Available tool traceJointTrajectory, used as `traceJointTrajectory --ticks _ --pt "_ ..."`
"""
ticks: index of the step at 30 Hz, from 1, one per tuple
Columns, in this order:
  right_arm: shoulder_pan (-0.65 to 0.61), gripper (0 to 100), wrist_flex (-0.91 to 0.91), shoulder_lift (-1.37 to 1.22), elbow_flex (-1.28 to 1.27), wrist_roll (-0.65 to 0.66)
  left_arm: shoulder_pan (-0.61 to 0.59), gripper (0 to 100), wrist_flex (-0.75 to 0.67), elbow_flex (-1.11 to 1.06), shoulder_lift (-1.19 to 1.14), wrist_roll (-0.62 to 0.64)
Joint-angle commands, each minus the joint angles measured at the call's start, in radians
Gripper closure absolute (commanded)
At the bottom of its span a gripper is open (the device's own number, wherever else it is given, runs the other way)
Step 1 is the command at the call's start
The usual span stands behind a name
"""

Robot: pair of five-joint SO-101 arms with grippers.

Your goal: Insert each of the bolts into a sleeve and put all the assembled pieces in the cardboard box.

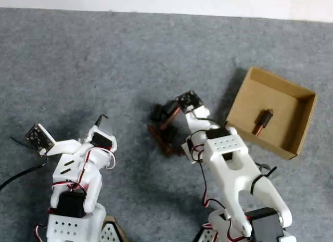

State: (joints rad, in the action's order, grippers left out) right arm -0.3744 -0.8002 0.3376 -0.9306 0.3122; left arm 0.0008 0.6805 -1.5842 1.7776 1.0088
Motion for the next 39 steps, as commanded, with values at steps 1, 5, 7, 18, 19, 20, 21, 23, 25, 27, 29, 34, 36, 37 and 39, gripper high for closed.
traceJointTrajectory --ticks 1,5,7,18,19,20,21,23,25,27,29,34,36,37,39 --pt "-0.012 88.2 -0.004 0.004 0.044 -0.006 -0.005 97 -0.023 0.002 0.002 0.002" --pt "-0.008 82.3 -0.008 0.004 0.028 -0.005 -0.007 97 -0.023 0.002 0.002 0.002" --pt "-0.007 82.3 -0.008 0.012 -0.007 -0.002 -0.007 97 -0.023 0.002 0.002 0.002" --pt "-0.012 82.4 -0.004 0.005 -0.071 -0.002 -0.007 97 -0.023 0.002 0.002 0.002" --pt "-0.012 83.1 -0.004 0.005 -0.071 -0.002 -0.007 97 -0.023 0.002 0.002 0.002" --pt "-0.012 84.1 -0.004 0.005 -0.071 -0.002 -0.007 97 -0.023 0.002 0.002 0.002" --pt "-0.012 85.2 -0.004 0.004 -0.073 -0.002 -0.007 97 -0.023 0.002 0.002 0.002" --pt "-0.012 87.9 -0.004 0.004 -0.073 -0.002 -0.007 97 -0.023 0.002 0.002 0.002" --pt "-0.012 90.5 -0.004 0.004 -0.073 -0.002 -0.007 97 -0.023 0.002 0.002 0.002" --pt "-0.012 92.6 -0.002 0.004 -0.073 -0.002 -0.007 97 -0.023 0.002 0.002 0.002" --pt "-0.010 95.7 0.027 0.004 -0.077 -0.002 -0.007 97 -0.023 0.002 0.002 0.002" --pt "-0.005 99.3 0.077 0.015 -0.119 -0.002 -0.008 97 -0.023 0.005 0.002 0.002" --pt "-0.004 99.3 0.076 0.027 -0.117 -0.002 -0.027 97 -0.023 0.013 0.002 0.002" --pt "-0.004 99.3 0.076 0.048 -0.120 -0.002 -0.059 97 -0.023 0.018 0.004 0.002" --pt "-0.004 99.3 0.074 0.120 -0.131 -0.002 -0.127 97 -0.023 0.030 0.004 0.003"
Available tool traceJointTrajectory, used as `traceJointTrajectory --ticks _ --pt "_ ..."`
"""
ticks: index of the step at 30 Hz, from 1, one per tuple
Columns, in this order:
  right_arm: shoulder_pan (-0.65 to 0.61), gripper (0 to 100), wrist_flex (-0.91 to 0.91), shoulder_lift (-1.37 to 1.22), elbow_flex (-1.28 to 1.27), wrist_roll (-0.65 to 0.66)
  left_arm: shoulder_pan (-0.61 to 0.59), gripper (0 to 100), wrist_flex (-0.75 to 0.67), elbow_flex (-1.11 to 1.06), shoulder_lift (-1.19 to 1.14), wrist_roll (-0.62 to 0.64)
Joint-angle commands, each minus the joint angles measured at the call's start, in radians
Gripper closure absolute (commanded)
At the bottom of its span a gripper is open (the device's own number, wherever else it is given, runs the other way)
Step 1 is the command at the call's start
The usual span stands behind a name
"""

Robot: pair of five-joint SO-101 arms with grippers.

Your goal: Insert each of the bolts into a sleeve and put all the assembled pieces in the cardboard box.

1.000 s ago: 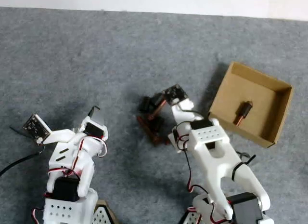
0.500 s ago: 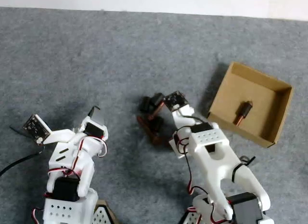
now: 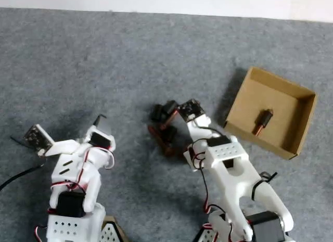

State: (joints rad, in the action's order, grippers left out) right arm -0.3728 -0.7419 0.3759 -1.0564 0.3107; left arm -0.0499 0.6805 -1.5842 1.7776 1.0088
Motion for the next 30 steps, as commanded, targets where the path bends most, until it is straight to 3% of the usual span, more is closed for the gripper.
traceJointTrajectory --ticks 1,4,7,12,16,19,24,30 --pt "-0.005 99.3 0.016 0.130 -0.030 0.000 -0.099 97 -0.023 0.033 0.004 0.003" --pt "-0.005 99.3 0.021 0.323 -0.125 0.000 -0.093 97 -0.020 0.039 -0.001 0.003" --pt "0.008 99.3 0.021 0.532 -0.225 0.000 -0.027 97 0.002 0.091 -0.008 -0.124" --pt "0.064 99.3 0.015 0.878 -0.372 -0.003 -0.004 97 0.210 0.249 -0.008 -0.176" --pt "0.074 99.4 -0.077 1.116 -0.447 -0.002 0.024 97 0.229 0.265 -0.012 -0.184" --pt "0.077 99.4 -0.165 1.276 -0.458 -0.006 0.081 97 0.230 0.268 -0.073 -0.256" --pt "0.074 99.4 -0.255 1.477 -0.478 -0.008 0.180 97 0.222 0.392 -0.409 -0.264" --pt "0.079 99.4 -0.194 1.451 -0.513 -0.008 0.271 97 0.170 0.633 -1.033 -0.196"
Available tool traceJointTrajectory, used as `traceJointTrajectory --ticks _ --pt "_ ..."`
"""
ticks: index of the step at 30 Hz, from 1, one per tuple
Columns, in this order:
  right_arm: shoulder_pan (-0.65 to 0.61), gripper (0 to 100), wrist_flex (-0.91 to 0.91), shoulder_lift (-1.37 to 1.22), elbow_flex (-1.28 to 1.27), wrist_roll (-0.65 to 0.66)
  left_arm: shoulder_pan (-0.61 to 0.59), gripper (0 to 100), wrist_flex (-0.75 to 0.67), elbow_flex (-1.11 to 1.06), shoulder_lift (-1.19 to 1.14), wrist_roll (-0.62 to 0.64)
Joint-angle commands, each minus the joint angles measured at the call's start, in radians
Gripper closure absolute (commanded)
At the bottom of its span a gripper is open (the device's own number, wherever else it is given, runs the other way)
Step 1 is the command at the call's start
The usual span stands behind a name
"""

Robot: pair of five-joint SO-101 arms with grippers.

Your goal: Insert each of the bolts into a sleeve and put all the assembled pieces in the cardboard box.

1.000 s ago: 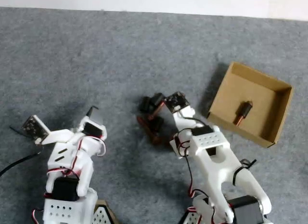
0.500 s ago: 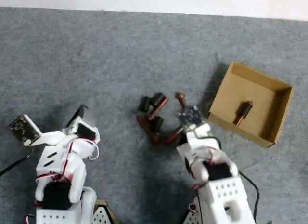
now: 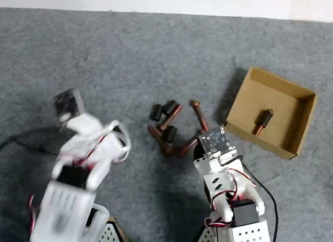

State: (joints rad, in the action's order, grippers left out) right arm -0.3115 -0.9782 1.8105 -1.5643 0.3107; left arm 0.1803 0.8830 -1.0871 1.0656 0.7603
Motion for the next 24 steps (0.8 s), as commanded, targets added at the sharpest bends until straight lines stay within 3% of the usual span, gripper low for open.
traceJointTrajectory --ticks 1,10,14,20,24 --pt "0.018 99.4 0.054 0.022 -0.019 -0.008 0.056 97 -0.031 0.174 -0.406 0.074" --pt "0.018 99.4 0.117 0.028 -0.070 0.000 0.197 97 -0.029 0.355 -0.805 0.112" --pt "0.018 99.4 0.119 0.028 -0.071 0.000 0.237 95 -0.032 0.380 -0.880 0.112" --pt "0.018 99.4 0.137 0.028 -0.074 0.000 0.265 84 -0.034 0.412 -0.941 0.112" --pt "0.015 99.4 0.156 0.028 -0.101 0.002 0.265 85 -0.034 0.460 -0.955 0.160"
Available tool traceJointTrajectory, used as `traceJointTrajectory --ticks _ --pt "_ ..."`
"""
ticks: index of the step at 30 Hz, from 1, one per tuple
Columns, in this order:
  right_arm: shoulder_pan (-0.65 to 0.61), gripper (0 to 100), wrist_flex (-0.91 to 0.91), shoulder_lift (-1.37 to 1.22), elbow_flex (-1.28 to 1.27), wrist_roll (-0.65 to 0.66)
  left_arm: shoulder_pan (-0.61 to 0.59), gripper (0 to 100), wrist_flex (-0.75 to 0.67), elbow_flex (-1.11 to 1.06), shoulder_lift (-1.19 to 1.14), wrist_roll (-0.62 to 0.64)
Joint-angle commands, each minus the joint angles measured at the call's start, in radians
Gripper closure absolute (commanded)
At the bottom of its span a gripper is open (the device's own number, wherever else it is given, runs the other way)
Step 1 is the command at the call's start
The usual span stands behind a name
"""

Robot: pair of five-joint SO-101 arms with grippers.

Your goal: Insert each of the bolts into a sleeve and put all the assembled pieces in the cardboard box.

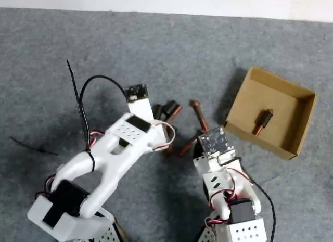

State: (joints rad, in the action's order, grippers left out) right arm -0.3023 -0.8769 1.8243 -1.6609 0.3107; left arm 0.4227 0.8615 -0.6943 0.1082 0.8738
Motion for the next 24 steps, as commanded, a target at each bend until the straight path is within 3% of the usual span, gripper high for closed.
traceJointTrajectory --ticks 1,12,24 --pt "0.007 99.4 0.062 0.015 -0.004 0.002 0.022 86 -0.012 0.077 -0.005 0.063" --pt "0.008 99.4 0.065 0.015 -0.004 0.026 0.045 87 -0.008 0.183 -0.205 0.075" --pt "0.008 99.4 0.065 0.015 -0.004 0.034 0.067 87 -0.008 0.182 -0.226 0.071"
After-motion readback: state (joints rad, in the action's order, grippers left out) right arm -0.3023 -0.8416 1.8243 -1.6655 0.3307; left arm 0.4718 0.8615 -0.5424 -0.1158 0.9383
